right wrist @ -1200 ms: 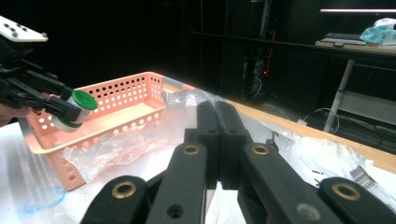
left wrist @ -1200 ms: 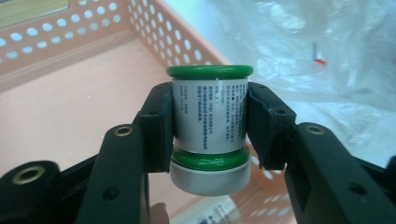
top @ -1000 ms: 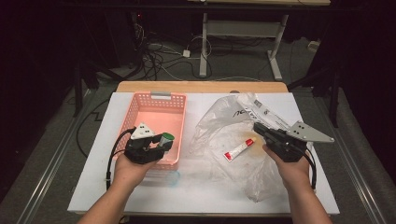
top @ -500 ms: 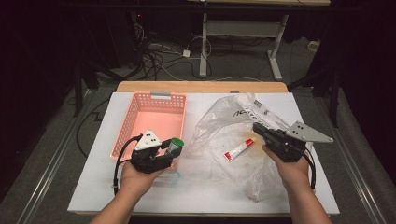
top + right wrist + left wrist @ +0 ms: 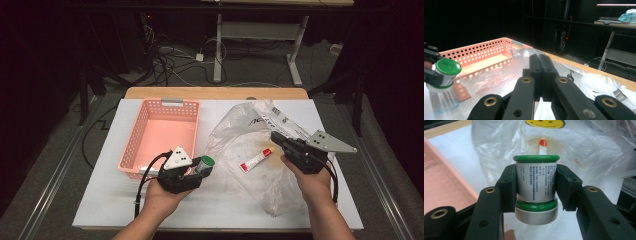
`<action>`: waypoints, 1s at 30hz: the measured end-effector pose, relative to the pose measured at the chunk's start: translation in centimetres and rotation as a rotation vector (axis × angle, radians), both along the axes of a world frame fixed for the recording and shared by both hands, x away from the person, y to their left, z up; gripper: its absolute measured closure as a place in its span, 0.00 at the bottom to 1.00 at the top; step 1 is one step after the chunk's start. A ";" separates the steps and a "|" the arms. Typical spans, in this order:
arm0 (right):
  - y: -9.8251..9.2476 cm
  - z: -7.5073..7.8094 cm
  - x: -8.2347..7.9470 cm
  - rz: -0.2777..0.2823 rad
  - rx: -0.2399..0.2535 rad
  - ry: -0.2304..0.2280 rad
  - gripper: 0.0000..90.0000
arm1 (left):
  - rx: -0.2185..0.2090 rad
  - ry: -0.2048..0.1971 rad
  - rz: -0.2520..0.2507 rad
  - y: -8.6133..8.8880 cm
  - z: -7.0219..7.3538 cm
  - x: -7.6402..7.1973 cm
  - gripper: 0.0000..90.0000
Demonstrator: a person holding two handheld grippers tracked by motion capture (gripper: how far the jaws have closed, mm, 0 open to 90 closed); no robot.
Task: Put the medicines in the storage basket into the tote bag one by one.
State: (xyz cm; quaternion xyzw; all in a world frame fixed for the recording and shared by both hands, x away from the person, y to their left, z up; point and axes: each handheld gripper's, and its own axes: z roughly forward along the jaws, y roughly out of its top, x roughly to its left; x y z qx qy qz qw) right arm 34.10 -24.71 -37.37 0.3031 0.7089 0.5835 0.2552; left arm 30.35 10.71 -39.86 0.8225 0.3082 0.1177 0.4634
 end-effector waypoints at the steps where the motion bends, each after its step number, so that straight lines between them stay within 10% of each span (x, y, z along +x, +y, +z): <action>1: 0.0 0.0 0.0 0.000 0.000 -0.001 1.00 | -0.001 -0.001 -0.004 -0.3 -0.1 0.0 0.60; 30: -0.1 0.1 -0.1 0.004 -0.001 -0.003 1.00 | 0.004 0.015 -0.089 -8.2 -2.3 1.5 0.60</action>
